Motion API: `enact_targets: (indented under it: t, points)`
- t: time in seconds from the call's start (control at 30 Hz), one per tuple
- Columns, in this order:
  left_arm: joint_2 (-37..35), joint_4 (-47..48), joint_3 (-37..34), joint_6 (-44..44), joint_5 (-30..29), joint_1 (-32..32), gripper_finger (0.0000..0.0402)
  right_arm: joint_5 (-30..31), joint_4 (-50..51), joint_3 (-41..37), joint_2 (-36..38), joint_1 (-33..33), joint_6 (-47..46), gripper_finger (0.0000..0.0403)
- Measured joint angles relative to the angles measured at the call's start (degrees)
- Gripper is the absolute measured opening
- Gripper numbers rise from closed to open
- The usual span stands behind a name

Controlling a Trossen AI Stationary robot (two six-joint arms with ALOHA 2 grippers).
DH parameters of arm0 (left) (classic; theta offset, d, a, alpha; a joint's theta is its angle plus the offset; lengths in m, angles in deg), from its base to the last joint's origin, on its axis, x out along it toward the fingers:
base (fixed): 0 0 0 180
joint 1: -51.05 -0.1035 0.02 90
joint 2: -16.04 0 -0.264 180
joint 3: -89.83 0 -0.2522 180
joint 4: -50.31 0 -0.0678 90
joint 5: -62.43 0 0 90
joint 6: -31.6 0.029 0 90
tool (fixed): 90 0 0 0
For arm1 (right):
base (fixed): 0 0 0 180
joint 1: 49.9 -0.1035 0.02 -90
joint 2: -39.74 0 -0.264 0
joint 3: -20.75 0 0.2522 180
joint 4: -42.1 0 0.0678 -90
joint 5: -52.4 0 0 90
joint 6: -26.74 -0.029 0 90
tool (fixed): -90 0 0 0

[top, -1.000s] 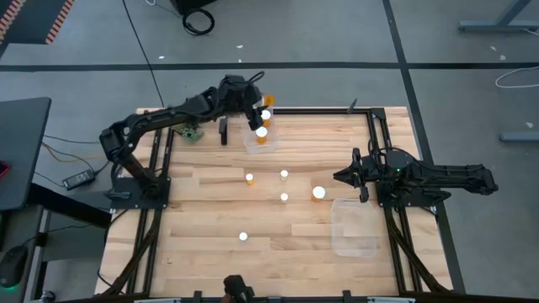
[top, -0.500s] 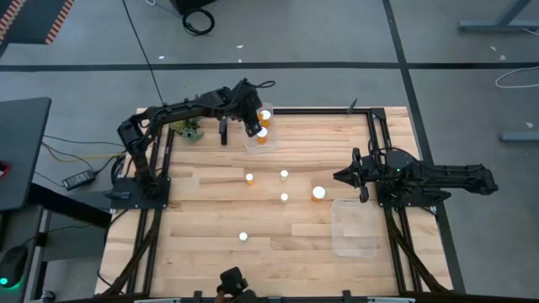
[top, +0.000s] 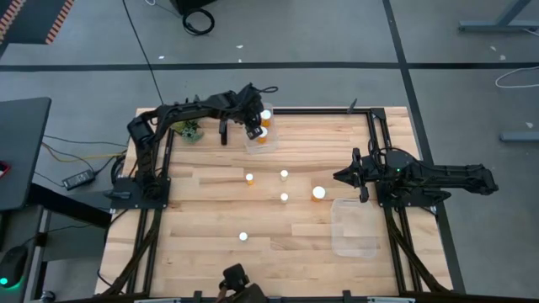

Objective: Pick and place medicine bottles into bin by pill shape (circle, oval)
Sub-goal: Put the orange capsule bottle into the top transparent bin

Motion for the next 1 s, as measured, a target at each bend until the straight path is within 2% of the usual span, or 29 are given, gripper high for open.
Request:
enact_targets:
  t: [0.17,0.5,0.67,1.0]
  points:
    - [0.1,0.2,0.0,0.3,-0.8,-0.9,0.0203,0.0,0.0,0.0,0.0,0.0,0.0,0.0049]
    - [0.3,3.6,0.0,-1.3,-0.7,-1.0,0.0212,0.0,0.0,0.0,0.0,0.0,0.0,0.0049]
    - [0.3,2.3,0.0,-1.2,-0.8,-0.9,0.0205,0.0,0.0,0.0,0.0,0.0,0.0,0.0049]
    - [0.3,2.8,0.0,0.0,-0.8,-2.3,0.0215,0.0,0.0,0.0,0.0,0.0,0.0,0.0049]
